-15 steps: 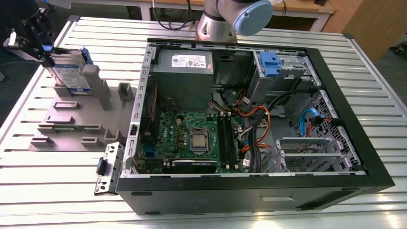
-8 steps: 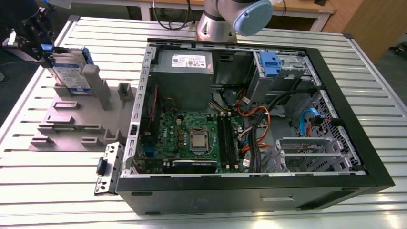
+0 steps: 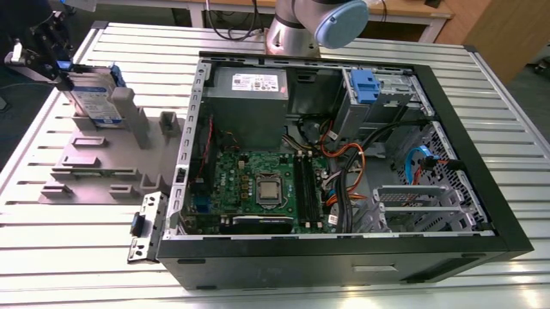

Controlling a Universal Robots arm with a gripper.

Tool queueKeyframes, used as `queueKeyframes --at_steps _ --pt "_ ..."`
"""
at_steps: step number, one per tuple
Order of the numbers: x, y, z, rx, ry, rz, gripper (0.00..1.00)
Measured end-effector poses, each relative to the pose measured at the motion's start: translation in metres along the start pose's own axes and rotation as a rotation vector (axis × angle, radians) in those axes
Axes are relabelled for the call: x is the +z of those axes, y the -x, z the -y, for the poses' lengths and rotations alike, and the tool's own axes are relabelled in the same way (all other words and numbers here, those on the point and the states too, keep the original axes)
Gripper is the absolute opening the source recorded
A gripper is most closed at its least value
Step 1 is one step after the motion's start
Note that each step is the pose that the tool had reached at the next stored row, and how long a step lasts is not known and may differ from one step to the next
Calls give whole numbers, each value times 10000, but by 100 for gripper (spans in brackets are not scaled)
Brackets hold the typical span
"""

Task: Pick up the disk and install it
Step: 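Pick up the disk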

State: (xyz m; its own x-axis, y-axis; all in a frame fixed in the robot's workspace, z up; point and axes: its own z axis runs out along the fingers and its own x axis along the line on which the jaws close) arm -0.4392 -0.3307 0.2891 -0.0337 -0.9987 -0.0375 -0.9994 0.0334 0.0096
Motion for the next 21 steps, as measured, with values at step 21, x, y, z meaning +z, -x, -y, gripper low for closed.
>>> queueKeyframes --at_steps 21 --pt "-141 5 -1 -2 -1 1 36"
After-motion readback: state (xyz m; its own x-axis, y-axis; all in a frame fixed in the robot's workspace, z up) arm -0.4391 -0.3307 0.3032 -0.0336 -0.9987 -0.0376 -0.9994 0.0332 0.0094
